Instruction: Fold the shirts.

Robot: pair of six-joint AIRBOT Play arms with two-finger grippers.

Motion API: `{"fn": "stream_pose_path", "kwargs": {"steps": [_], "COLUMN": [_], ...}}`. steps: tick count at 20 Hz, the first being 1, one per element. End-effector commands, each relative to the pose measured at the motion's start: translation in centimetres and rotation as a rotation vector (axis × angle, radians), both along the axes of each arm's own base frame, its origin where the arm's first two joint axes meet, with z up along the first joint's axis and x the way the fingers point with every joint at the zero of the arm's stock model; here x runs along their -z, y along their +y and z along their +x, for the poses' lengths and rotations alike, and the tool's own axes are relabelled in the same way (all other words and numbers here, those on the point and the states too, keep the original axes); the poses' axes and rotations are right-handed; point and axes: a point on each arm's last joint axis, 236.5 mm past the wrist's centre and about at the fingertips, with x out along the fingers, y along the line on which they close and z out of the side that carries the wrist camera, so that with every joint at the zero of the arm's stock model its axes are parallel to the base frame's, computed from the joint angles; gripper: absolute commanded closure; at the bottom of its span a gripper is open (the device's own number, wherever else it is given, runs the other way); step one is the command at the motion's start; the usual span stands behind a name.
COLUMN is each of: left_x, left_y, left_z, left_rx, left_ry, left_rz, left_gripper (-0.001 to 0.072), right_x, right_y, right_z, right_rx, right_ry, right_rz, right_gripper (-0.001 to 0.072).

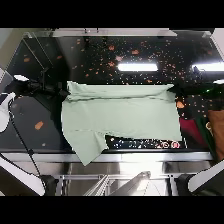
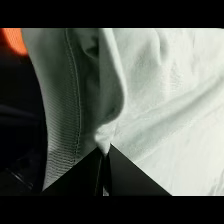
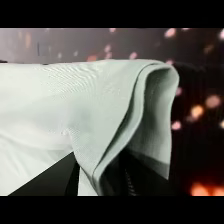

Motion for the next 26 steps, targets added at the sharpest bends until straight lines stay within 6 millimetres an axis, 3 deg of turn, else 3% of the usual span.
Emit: {"fn": "stream_pose_path", "kwargs": {"steps": [1, 6, 8, 11, 12, 13, 14, 16, 18, 22, 26], "left_x": [-0.1, 0.0, -0.1, -0.1, -0.1, -0.1, -0.1, 0.8, 2.1, 1.9, 2.0], "left_y": [0.0, 0.2, 0.1, -0.1, -0.1, -0.2, -0.2, 1.1, 2.9, 2.4, 2.1], "left_z": [0.0, 0.1, 0.1, 0.0, 0.0, 0.0, -0.3, -1.5, -2.6, -0.8, -0.8], "left_rx": [0.0, -0.006, -0.003, 0.001, 0.001, 0.003, 0.012, 0.009, 0.004, -0.017, -0.006], "left_ry": [-0.001, -0.003, -0.002, -0.002, -0.002, 0.0, 0.008, 0.072, 0.124, 0.058, 0.05], "left_rz": [-0.001, 0.0, -0.001, -0.002, -0.002, -0.003, -0.008, 0.031, 0.1, 0.109, 0.117], "left_gripper": [0.0692, 0.0692, 0.0692, 0.0692, 0.0692, 0.0695, 0.0703, 0.0703, 0.0698, 0.069, 0.0691], "right_x": [0.0, 0.2, -0.2, -0.1, 0.1, 0.2, 0.2, 0.5, 1.8, 2.6, 2.5], "right_y": [-0.3, -2.0, -1.8, -0.9, -0.3, 0.3, 0.8, 0.4, -1.5, -3.1, -2.3], "right_z": [-0.1, -2.5, -3.6, -3.7, -3.8, -4.0, -4.1, -4.2, -4.5, -3.6, -3.8], "right_rx": [0.013, -0.012, -0.046, -0.066, -0.081, -0.097, -0.114, -0.11, -0.062, -0.003, -0.024], "right_ry": [0.013, 0.077, 0.096, 0.103, 0.109, 0.114, 0.114, 0.124, 0.17, 0.158, 0.161], "right_rz": [0.01, 0.027, 0.058, 0.059, 0.064, 0.068, 0.07, 0.056, 0.008, -0.041, -0.03], "right_gripper": [0.0308, 0.0304, 0.0373, 0.0375, 0.0468, 0.0672, 0.0694, 0.0695, 0.0695, 0.0695, 0.0684]}}
